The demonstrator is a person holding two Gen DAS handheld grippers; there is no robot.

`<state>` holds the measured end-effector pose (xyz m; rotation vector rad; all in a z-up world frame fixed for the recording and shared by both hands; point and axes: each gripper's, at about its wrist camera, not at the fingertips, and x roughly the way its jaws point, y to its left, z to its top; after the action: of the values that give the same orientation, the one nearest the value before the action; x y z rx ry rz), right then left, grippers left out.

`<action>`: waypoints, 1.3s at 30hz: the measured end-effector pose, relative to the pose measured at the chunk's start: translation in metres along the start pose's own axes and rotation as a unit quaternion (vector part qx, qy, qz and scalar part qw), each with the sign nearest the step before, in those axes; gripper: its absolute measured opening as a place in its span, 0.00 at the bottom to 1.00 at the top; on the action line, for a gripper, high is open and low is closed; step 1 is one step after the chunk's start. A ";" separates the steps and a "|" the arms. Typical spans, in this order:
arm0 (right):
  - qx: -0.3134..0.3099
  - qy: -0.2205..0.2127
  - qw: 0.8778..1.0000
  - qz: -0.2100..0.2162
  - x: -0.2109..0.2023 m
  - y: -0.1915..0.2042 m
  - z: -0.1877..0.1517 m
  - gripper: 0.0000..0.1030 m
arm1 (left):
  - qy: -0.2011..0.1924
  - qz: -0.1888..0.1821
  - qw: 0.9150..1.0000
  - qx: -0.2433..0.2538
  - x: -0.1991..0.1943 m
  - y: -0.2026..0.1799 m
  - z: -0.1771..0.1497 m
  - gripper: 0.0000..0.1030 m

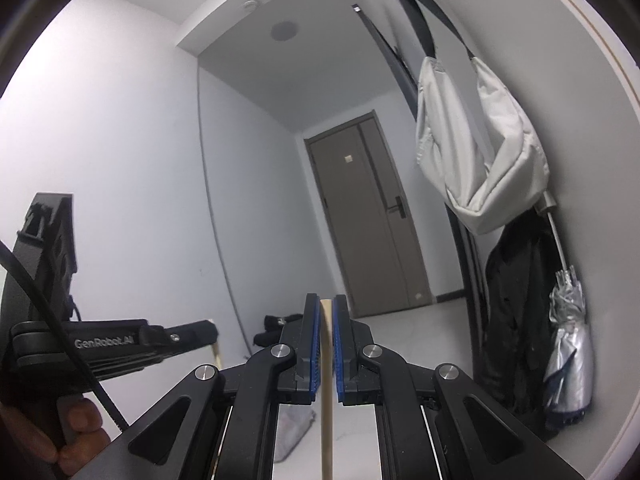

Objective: Organize utensils
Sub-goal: 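Carry the chopsticks with both tools over the holder and lower them in, then open both tools to drop the chopsticks into the holder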

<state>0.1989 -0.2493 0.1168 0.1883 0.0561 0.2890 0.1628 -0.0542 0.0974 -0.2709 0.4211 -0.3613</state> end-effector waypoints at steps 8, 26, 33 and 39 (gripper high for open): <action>-0.021 -0.001 1.000 0.018 0.007 0.006 -0.015 0.05 | 0.016 -0.010 1.000 0.004 0.011 0.003 -0.008 0.03; -0.036 0.052 0.997 0.043 -0.016 -0.002 -0.030 0.06 | 0.043 -0.010 0.997 0.057 0.003 -0.008 -0.025 0.03; -0.022 0.090 0.994 0.052 -0.029 -0.012 -0.036 0.06 | 0.072 -0.003 0.994 0.083 0.002 -0.011 -0.041 0.03; -0.019 0.135 0.989 0.064 -0.029 -0.014 -0.045 0.06 | 0.101 0.001 0.991 0.094 0.002 -0.014 -0.055 0.03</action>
<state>0.1710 -0.2625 0.0706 0.1147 0.3076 0.4416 0.1363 -0.0772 0.0524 -0.0508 0.5818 -0.4256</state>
